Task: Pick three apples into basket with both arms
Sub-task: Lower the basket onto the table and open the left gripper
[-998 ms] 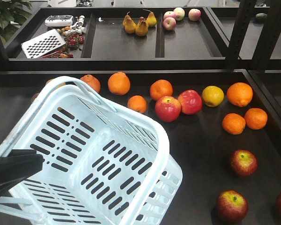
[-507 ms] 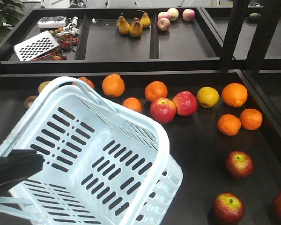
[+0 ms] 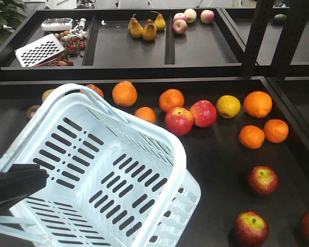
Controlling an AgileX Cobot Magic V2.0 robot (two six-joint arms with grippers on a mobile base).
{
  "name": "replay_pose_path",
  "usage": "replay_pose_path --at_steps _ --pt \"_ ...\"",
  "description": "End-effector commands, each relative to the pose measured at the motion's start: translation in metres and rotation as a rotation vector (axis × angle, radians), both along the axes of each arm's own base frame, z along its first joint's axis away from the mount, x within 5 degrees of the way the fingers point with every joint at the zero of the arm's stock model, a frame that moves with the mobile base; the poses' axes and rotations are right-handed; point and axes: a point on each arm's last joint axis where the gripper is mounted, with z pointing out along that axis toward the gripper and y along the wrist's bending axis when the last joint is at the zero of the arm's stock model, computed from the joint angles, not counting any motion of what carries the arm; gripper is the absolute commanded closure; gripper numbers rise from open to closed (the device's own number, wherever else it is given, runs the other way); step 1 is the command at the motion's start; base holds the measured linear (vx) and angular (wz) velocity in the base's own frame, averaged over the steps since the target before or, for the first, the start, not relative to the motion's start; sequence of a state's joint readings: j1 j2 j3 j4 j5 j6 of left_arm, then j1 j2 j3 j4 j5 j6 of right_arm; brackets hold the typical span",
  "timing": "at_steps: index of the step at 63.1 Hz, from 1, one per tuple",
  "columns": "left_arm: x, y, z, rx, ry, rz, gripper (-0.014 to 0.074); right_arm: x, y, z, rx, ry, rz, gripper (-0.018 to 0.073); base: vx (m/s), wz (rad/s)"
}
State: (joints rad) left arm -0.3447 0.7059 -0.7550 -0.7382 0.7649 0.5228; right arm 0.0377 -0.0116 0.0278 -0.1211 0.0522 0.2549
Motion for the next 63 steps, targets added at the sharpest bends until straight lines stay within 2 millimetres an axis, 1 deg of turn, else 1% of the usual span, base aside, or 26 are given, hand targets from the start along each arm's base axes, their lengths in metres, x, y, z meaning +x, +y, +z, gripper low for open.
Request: replay_pose_path --at_steps 1,51,58,63 --pt "0.001 0.0 0.016 -0.094 -0.054 0.039 0.0603 -0.001 0.0 0.003 -0.014 -0.076 0.002 0.0564 0.0 0.0" --pt "0.002 0.0 0.017 -0.096 -0.057 0.043 0.0603 -0.001 0.0 0.003 -0.014 -0.076 0.002 0.0564 0.0 0.0" --pt "0.005 0.0 0.017 -0.088 -0.067 0.048 0.0603 -0.001 0.0 0.003 -0.014 -0.076 0.002 0.0564 0.0 0.0" --pt "0.016 -0.004 0.017 -0.047 -0.076 0.03 0.0603 -0.001 0.0 0.003 -0.014 -0.076 0.002 0.0564 0.0 0.0"
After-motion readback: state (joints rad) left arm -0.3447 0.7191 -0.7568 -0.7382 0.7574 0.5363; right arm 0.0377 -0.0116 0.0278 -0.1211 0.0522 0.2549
